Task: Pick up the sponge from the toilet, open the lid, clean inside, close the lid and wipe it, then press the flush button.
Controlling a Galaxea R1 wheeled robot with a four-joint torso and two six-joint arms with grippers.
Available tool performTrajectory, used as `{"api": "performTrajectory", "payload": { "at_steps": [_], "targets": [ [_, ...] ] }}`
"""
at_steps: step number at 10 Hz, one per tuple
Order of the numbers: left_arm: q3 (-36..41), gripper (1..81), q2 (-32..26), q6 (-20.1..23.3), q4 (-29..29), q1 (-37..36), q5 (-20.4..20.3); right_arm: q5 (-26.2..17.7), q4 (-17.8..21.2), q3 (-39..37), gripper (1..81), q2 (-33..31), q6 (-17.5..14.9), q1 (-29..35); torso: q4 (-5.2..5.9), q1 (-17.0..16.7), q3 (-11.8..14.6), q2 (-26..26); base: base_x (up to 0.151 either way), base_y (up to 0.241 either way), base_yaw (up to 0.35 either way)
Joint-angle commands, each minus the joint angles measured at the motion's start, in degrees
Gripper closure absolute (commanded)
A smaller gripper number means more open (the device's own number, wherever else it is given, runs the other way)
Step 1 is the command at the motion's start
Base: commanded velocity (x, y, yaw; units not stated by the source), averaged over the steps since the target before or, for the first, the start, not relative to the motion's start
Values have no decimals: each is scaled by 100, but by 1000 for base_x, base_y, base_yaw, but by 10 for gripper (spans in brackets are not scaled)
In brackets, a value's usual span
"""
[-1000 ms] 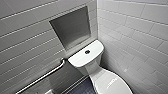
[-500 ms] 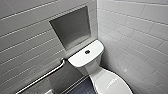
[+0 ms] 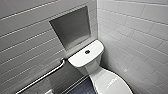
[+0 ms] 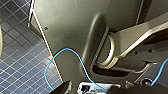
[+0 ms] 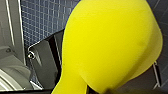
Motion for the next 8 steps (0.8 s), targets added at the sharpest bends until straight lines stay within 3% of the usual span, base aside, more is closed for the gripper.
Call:
{"api": "performTrajectory", "payload": {
  "at_steps": [1,3,8],
  "targets": [
    [-7,10,-108,0,6,2,518,-991,2396,678,811,-594,-2440,983,0,0,0,0,0,0,0],
    [-7,10,-73,0,6,2,509,-1226,2057,612,811,-645,-2627,1521,0,0,0,0,0,0,0],
    [-7,10,-37,0,15,2,483,-1253,1237,1800,811,-955,-2635,2910,0,0,0,2,0,0,0]
  ]
}}
